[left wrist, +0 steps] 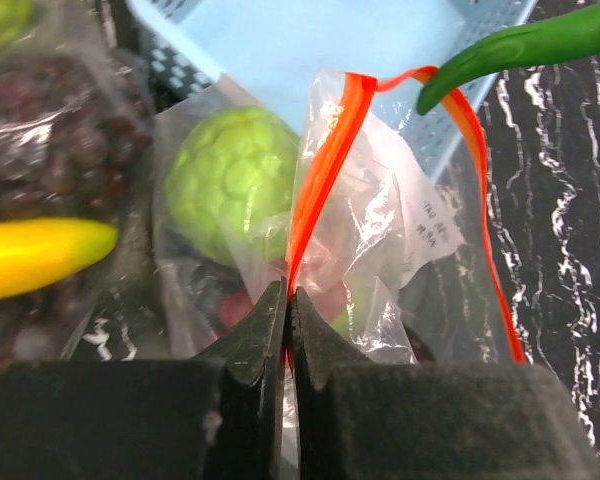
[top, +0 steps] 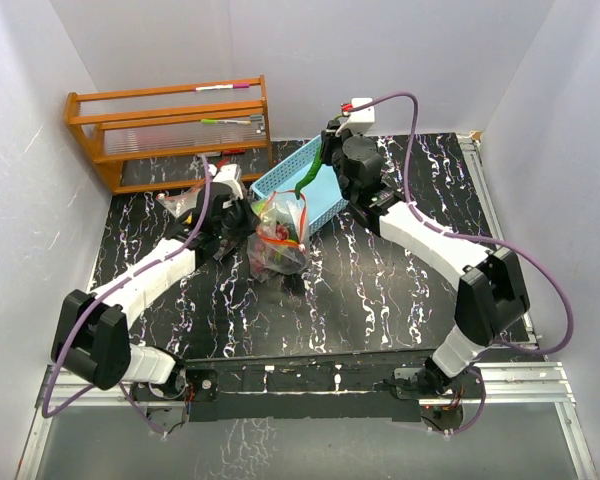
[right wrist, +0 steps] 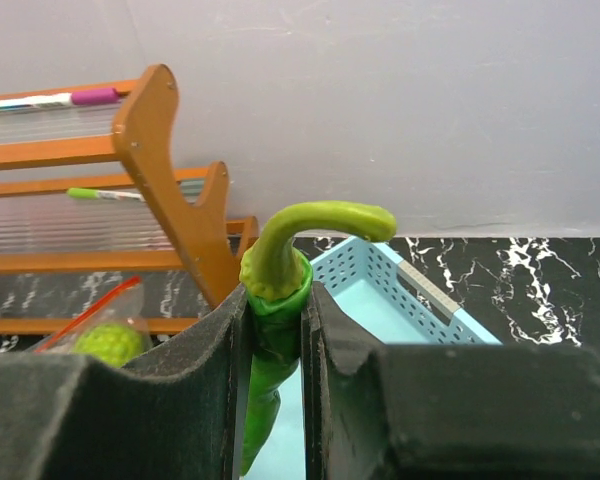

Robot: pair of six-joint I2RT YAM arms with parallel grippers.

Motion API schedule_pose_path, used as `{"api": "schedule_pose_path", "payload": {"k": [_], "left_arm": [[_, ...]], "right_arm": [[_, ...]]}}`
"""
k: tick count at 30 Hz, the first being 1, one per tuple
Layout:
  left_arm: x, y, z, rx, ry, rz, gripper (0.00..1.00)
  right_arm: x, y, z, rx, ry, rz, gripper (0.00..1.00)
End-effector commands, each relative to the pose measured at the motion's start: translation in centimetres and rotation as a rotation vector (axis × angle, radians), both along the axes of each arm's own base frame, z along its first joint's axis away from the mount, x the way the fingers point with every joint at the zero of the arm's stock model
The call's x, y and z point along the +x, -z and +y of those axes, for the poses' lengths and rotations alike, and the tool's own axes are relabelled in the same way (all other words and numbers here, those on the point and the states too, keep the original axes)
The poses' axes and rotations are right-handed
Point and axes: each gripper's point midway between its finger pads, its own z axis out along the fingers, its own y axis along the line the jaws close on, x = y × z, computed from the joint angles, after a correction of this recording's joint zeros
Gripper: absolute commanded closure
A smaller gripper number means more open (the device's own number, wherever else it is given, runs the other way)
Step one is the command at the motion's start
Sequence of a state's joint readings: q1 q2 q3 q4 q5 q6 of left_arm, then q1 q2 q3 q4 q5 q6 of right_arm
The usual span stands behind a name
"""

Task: Open the zip-top bag and remove the fake food
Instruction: Place the fake vegetable in the bin.

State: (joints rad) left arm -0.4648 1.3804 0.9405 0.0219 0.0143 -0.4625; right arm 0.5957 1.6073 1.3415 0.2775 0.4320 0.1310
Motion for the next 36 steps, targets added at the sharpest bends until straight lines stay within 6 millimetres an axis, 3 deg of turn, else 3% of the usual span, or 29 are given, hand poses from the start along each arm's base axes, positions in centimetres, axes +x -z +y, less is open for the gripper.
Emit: {"api": "schedule_pose_path", "payload": {"k": [1,10,19,20,22,25,27,33,36], "left_arm": [[-1.2,-0.8,3.4,0.016,-0.085,0.005,1.00],[-1.9,-2.3,6.8,0.027,-0.182,-0.046,1.00],[-2.5,-3.7,6.8,-0.009,-0.171,-0.093,1.00],[-2.6,-3.8,6.8,-0.010,-0.169,-0.098,1.00],[-2.6,-4.0,6.9,-0.004,-0.168,-0.104,1.00],[-2.7,-4.2,7.1,0.001,-0.169,-0.109,1.00],[-2.7,-4.2,7.1,0.001,-0.169,-0.110,1.00],[-2.4,-3.9,6.9,-0.003,-0.165,-0.106,1.00],[-2.3,-3.9,6.9,-0.005,-0.167,-0.111,1.00]], "right_arm": [[2.2,-2.0,-1.7,0.017,0.073,-0.075,0.93],[6.2,5.7,-0.9,0.122,-0.029,0.090,0.93],[10.5,12.8,0.3,0.088,-0.022,0.222,0.91],[10.9,13.7,0.2,0.074,-0.009,0.235,0.86],[11.6,15.1,0.1,0.052,-0.002,0.260,0.64],[12.1,15.9,-0.1,0.019,-0.004,0.284,0.38],[12.1,15.7,-0.3,0.005,-0.009,0.281,0.33],[10.7,14.1,-1.1,0.004,-0.002,0.275,0.31],[9.1,13.5,-1.1,0.041,-0.025,0.282,0.41]]}}
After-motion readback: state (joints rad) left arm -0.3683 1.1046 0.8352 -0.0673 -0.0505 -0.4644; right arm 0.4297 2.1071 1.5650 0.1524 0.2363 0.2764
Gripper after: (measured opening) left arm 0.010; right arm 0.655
